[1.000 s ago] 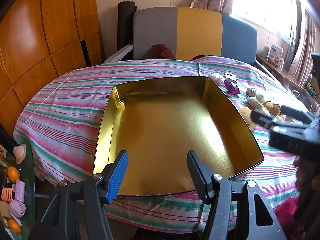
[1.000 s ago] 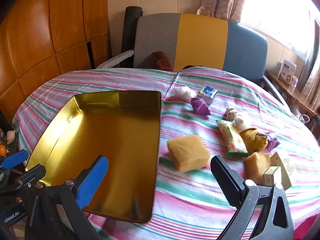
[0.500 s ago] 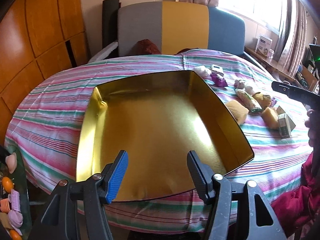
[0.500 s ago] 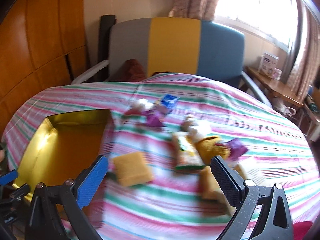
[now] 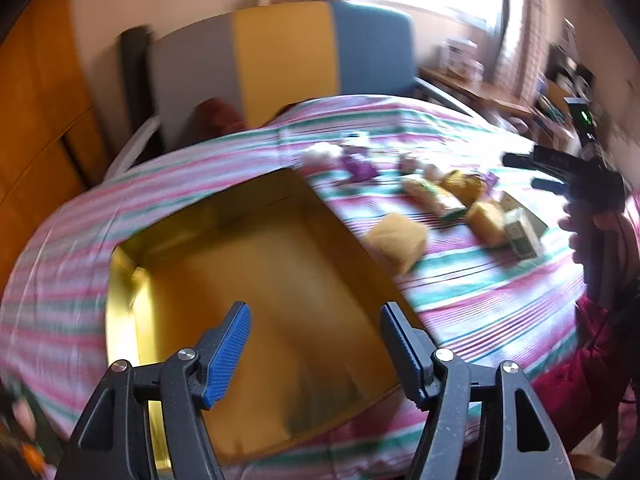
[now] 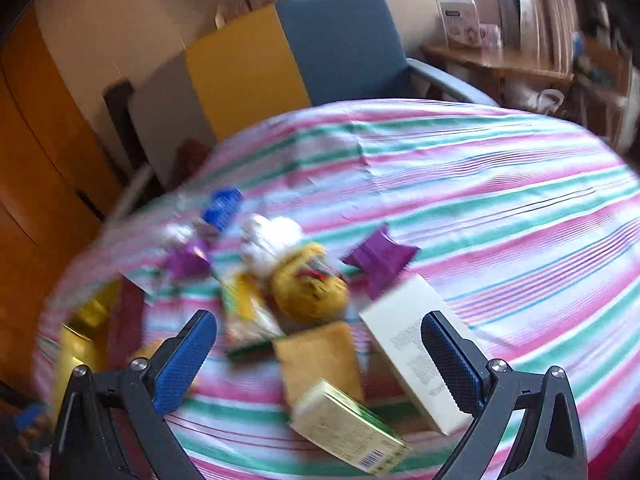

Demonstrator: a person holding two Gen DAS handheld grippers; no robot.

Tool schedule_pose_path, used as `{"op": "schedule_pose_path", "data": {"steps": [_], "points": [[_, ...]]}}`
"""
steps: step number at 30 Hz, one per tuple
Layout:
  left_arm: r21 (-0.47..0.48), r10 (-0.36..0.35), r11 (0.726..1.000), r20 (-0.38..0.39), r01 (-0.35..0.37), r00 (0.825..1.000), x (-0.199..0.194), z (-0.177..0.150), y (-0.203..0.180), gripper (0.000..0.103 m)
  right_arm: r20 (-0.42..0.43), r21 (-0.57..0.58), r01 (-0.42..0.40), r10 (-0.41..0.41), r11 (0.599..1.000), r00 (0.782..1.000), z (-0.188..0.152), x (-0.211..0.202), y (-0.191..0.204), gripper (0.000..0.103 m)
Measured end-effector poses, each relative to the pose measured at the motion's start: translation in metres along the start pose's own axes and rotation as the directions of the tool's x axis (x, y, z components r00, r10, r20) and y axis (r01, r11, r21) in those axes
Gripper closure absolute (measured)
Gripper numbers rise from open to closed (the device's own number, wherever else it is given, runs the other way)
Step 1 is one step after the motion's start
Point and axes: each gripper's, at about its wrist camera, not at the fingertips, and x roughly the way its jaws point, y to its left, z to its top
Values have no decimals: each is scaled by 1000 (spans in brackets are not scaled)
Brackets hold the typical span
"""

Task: Organize objects
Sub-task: 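Move the left tool from the gold tray toward the yellow sponge, then grasp the yellow sponge with the left tool and lift it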

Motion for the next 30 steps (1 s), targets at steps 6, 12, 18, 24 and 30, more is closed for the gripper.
{"op": "schedule_pose_path", "data": {"steps": [6, 12, 18, 24, 30], "points": [[248, -95, 963, -50, 105, 994, 34, 39, -52, 35, -6, 12, -51, 51, 999, 999, 2, -6, 4, 0], [332, -93, 932, -168, 145, 981, 96, 68, -77, 25, 18, 88, -110, 109, 990, 994, 8, -15, -8, 0], [396, -36, 909, -244, 134, 969, 142, 73, -92, 23, 33, 124, -139, 136, 983, 990, 13, -19, -17, 0], [416, -24, 898, -288, 147, 957, 164, 71, -98, 23, 28, 123, -166, 163, 978, 986, 15, -18, -17, 0], [411, -72, 895, -254, 175, 965, 154, 63, -105, 50, 11, 91, -142, 142, 986, 990, 14, -15, -14, 0]]}}
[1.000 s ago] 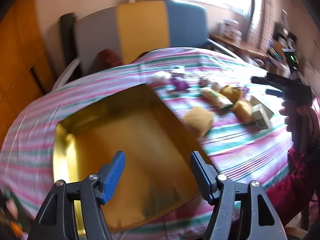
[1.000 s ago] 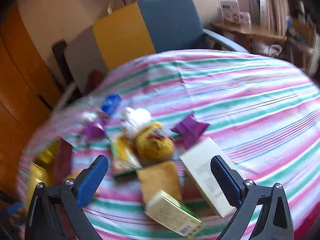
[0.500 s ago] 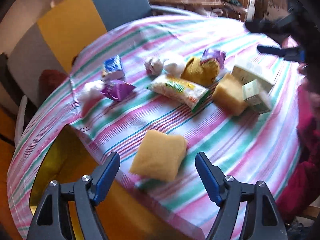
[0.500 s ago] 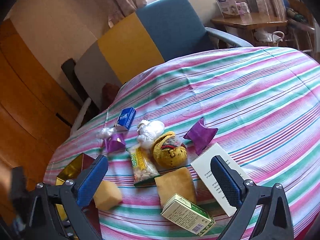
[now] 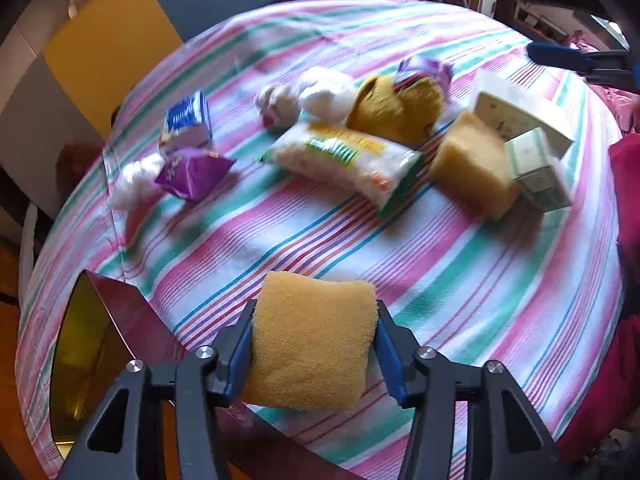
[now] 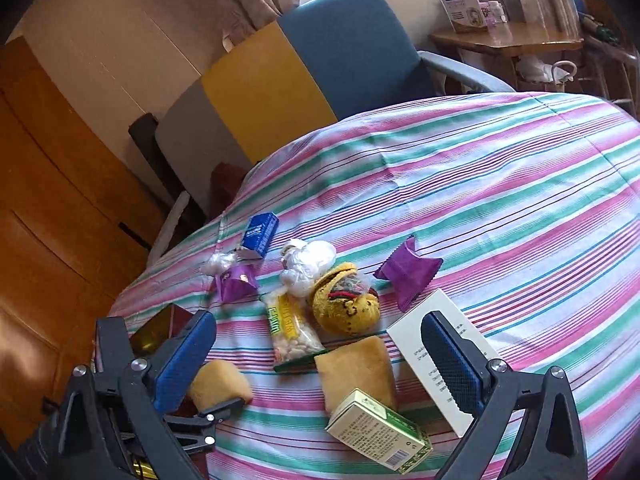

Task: Organize objects
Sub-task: 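Grasp the yellow sponge with the left tool and lift it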

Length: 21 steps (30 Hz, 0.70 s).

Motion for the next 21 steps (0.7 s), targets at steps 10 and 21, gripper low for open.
{"op": "schedule_pose_path", "data": {"steps": [10, 21], "points": [[-197, -39, 976, 242, 88, 969, -87, -45, -4, 49, -50, -14, 54, -54, 998, 997, -1, 8, -6, 0], [-363, 7, 926, 292, 104, 956, -126, -123, 26, 49, -281, -163, 32, -78, 986, 956, -33, 33, 19, 19]]}}
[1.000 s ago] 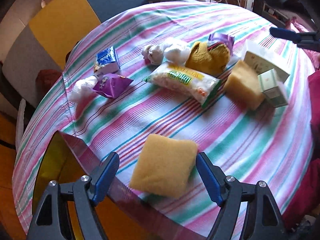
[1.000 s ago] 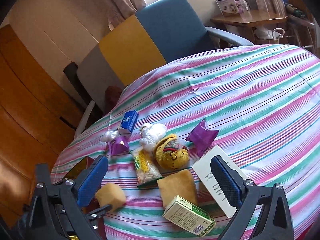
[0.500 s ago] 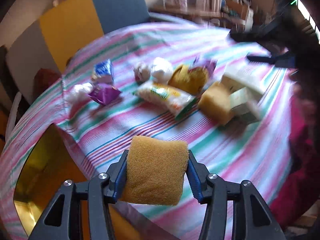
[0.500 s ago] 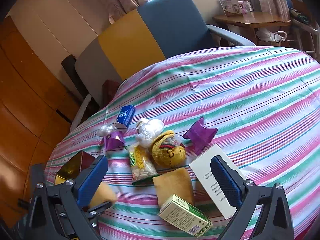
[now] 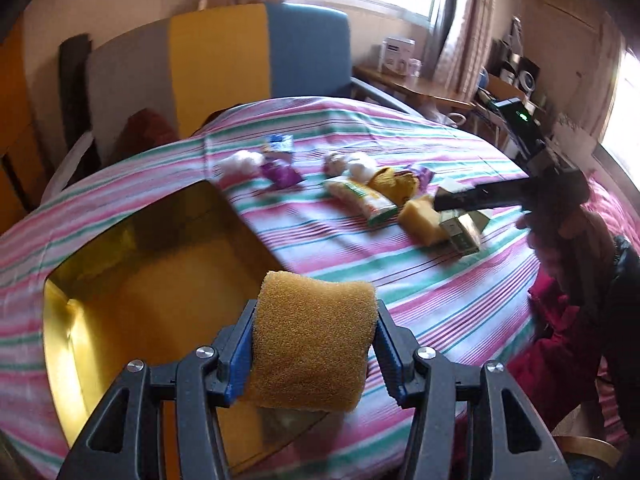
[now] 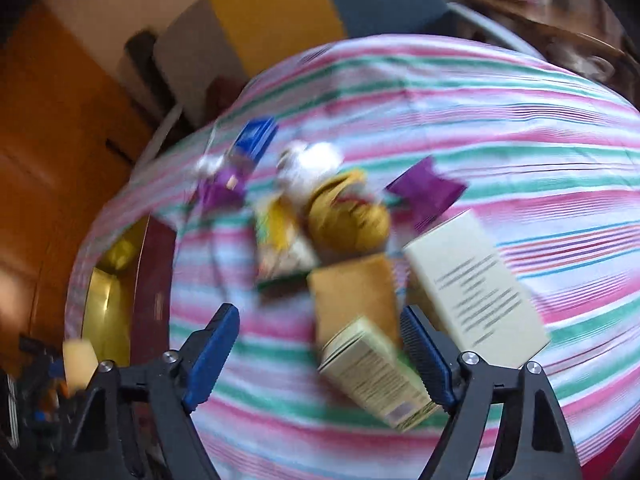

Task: Organize objects
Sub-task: 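Grasp the yellow sponge with the left tool and lift it, then carry the sponge over the gold tray and open the left tool while the right tool grasps the green box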

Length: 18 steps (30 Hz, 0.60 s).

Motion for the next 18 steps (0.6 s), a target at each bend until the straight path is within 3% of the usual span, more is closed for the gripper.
{"op": "schedule_pose_path", "data": {"steps": [5, 8, 9, 10, 12, 16, 18], "points": [[-87, 33, 996, 1, -33, 999, -7, -19, 30, 49, -42, -114, 84, -89, 990, 995, -16, -1, 15, 20], [-148, 70, 986, -13, -72, 997, -8, -27, 53, 49, -63, -145, 172, -182, 974, 981, -25, 6, 8, 20], [-168, 89, 982, -22, -91, 996, -7, -29, 61, 49, -71, -154, 184, -196, 971, 978, -27, 9, 7, 34], [-189, 107, 976, -30, -111, 994, -6, -30, 70, 49, -74, -165, 203, -217, 965, 973, -29, 13, 5, 69], [-263, 139, 954, -40, -144, 990, -7, -31, 97, 49, -97, -168, 243, -261, 955, 960, -31, 22, -1, 73], [-417, 156, 894, -52, -164, 986, -7, -27, 153, 49, -67, -164, 236, -249, 958, 966, -29, 17, -6, 73], [-448, 168, 877, -57, -176, 984, -3, -22, 172, 49, -50, -152, 236, -246, 960, 968, -28, 14, -8, 73]]}}
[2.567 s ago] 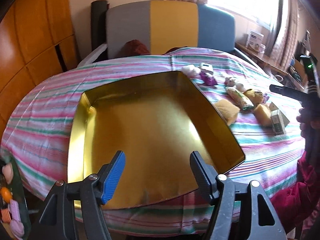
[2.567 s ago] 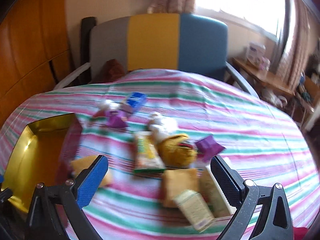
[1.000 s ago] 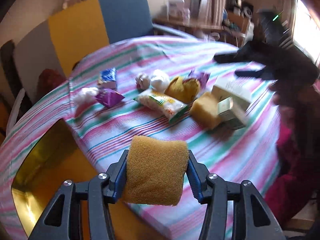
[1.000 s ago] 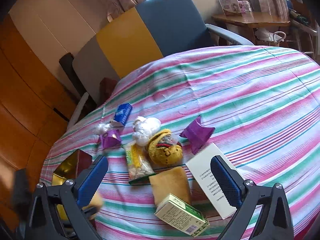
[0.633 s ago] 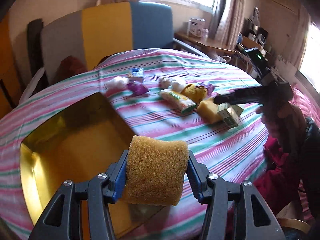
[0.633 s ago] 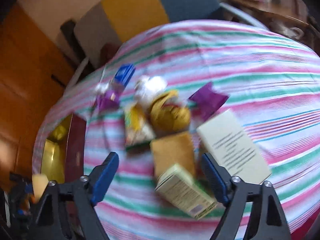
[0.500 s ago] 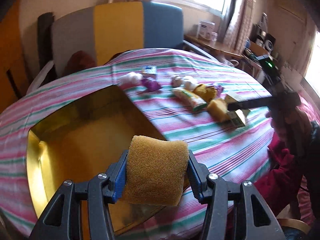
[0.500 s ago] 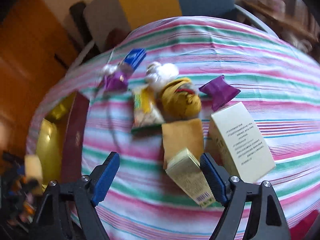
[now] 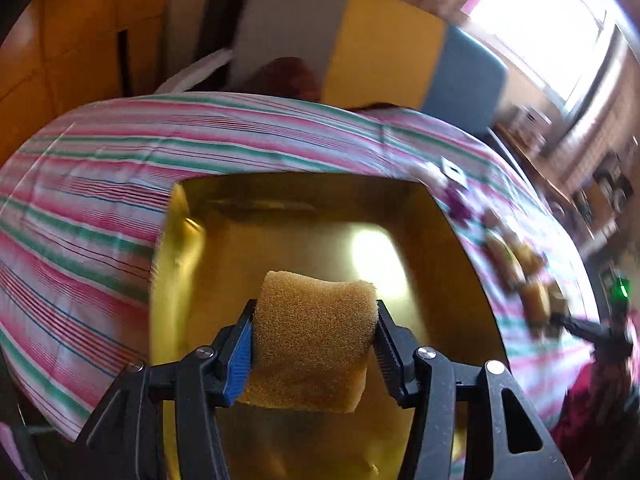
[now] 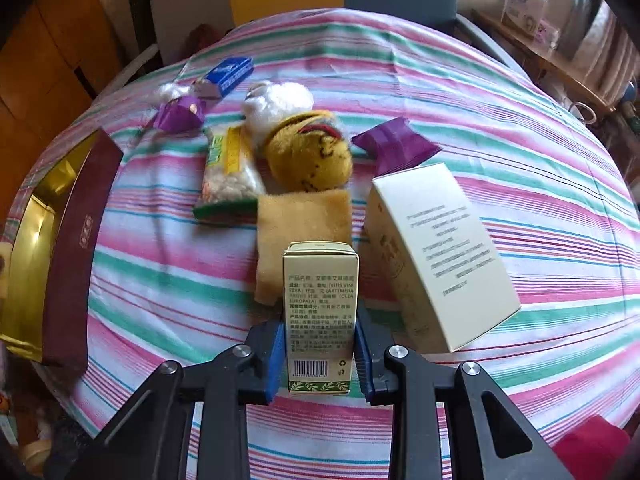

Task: Organize objects
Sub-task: 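Carry the sponge over the gold tray and open the left tool while the right tool grasps the green box, then carry the green-and-white box into the gold tray and release it with the right tool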

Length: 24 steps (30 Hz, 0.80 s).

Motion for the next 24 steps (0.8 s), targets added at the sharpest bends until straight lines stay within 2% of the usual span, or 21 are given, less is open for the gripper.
{"op": "schedule_pose_path", "data": {"steps": [5, 10, 17, 18, 20, 24], "points": [[-62, 53, 997, -24, -54, 998, 28, 28, 24, 49, 89, 0, -61, 60, 998, 994, 1, -18, 1, 73], [-87, 107, 990, -48, -110, 993, 55, 45, 39, 49, 121, -6, -80, 80, 997, 989, 2, -24, 4, 73], [-82, 219, 971, -62, -224, 974, 88, 64, 49, 46, 152, -35, -100, 104, 994, 983, 3, -27, 13, 73], [-72, 238, 967, -64, -243, 969, 92, 64, 49, 45, 152, -41, -100, 105, 994, 983, 3, -27, 13, 73], [-65, 233, 969, -77, -238, 969, 96, 65, 49, 41, 148, -47, -101, 107, 994, 983, 4, -25, 15, 73], [-43, 222, 974, -52, -224, 974, 86, 62, 40, 28, 141, -48, -97, 103, 994, 985, 4, -22, 14, 73]]}}
